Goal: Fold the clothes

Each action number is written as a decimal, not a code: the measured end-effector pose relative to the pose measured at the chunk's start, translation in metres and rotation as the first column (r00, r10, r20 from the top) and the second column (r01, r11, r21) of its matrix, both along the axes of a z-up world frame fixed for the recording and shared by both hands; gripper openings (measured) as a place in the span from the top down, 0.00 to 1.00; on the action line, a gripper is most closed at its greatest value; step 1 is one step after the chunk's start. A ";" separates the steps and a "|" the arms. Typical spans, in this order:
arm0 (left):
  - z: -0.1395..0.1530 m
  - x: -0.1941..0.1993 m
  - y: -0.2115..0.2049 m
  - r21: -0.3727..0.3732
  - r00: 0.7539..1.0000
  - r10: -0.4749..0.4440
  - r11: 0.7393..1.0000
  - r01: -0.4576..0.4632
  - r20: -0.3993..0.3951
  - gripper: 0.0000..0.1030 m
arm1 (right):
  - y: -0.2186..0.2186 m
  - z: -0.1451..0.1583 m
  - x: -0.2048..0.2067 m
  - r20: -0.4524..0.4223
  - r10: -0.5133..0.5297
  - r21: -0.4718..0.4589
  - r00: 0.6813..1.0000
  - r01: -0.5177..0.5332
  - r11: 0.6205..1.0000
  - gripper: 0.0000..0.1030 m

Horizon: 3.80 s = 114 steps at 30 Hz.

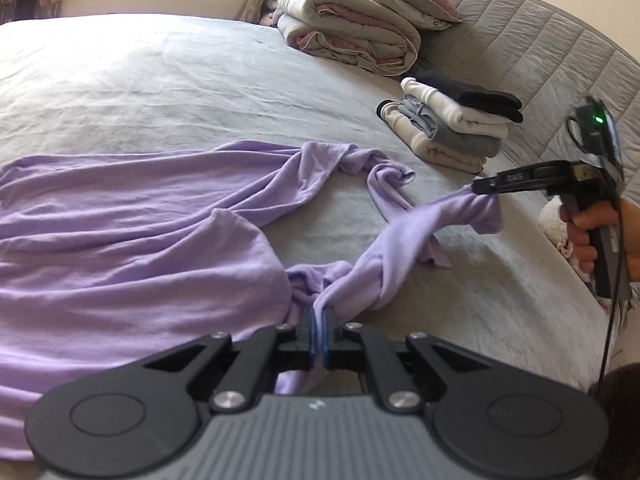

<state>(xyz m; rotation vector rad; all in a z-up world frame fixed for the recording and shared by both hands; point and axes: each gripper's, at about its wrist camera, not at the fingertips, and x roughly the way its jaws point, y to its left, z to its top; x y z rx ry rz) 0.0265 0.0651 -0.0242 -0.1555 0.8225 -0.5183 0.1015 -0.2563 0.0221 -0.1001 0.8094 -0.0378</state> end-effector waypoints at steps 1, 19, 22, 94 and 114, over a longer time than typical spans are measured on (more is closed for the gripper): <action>0.001 -0.003 0.001 0.007 1.000 -0.004 1.000 0.004 0.004 0.97 | -0.004 0.001 -0.007 0.012 0.001 0.003 1.000 -0.001 1.000 0.95; 0.004 -0.051 0.025 0.106 0.994 -0.112 0.988 0.110 0.013 0.97 | -0.030 -0.023 -0.135 0.025 0.164 0.089 0.986 -0.165 0.982 0.95; 0.002 -0.057 0.022 0.142 0.988 -0.153 0.978 0.150 0.008 0.97 | -0.032 -0.032 -0.156 0.029 0.213 0.097 0.977 -0.215 0.972 0.95; -0.016 -0.022 -0.265 -0.226 0.808 -0.548 0.833 0.505 -0.216 0.68 | -0.133 -0.038 -0.213 0.032 0.187 0.358 0.982 -0.186 0.915 0.73; -0.003 -0.009 -0.271 -0.187 0.855 -0.429 0.902 0.389 -0.292 0.87 | -0.122 -0.054 -0.212 -0.018 0.260 0.389 0.966 -0.233 0.891 0.73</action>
